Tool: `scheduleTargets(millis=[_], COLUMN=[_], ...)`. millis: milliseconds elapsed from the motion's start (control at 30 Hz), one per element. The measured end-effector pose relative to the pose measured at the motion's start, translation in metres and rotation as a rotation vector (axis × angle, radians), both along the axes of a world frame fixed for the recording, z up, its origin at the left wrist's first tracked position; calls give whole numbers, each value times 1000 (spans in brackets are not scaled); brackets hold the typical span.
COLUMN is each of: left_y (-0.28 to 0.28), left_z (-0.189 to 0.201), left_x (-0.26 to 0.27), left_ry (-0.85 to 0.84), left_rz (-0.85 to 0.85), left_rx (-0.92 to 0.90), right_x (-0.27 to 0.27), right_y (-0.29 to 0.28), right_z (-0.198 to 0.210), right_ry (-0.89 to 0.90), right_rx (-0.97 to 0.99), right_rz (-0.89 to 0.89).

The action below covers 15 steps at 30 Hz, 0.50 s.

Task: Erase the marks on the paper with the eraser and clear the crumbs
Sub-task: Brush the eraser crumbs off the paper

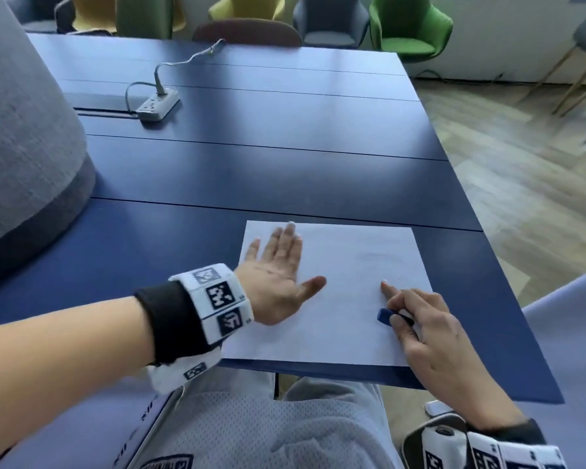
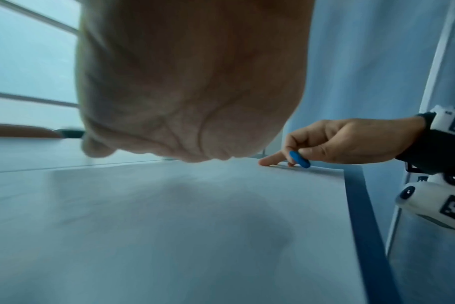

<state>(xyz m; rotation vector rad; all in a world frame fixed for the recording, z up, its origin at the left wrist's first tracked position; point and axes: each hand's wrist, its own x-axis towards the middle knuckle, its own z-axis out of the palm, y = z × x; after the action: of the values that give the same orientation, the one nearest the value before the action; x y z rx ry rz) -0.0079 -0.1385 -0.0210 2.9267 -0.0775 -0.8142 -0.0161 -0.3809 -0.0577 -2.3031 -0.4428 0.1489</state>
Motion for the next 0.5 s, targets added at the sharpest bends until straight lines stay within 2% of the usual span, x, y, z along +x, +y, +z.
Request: scheduleTargets(millis=[100, 167, 233, 333, 367, 500], left_y=[-32, -30, -9, 16, 14, -22], left_z=[-10, -18, -19, -11, -9, -6], left_x=[11, 11, 7, -1, -5, -16], left_ry=[26, 49, 61, 88, 79, 27], left_rz=[-125, -145, -59, 176, 180, -214], left_rx=[-44, -13, 32, 86, 70, -40], right_x=[-6, -7, -6, -5, -5, -4], right_y=[1, 2, 2, 1, 1, 2], right_z=[-4, -4, -3, -4, -4, -1], right_ry=[-23, -14, -5, 23, 32, 51], right_rx=[-2, 8, 17, 49, 63, 95], right_rz=[-2, -8, -5, -31, -41, -54])
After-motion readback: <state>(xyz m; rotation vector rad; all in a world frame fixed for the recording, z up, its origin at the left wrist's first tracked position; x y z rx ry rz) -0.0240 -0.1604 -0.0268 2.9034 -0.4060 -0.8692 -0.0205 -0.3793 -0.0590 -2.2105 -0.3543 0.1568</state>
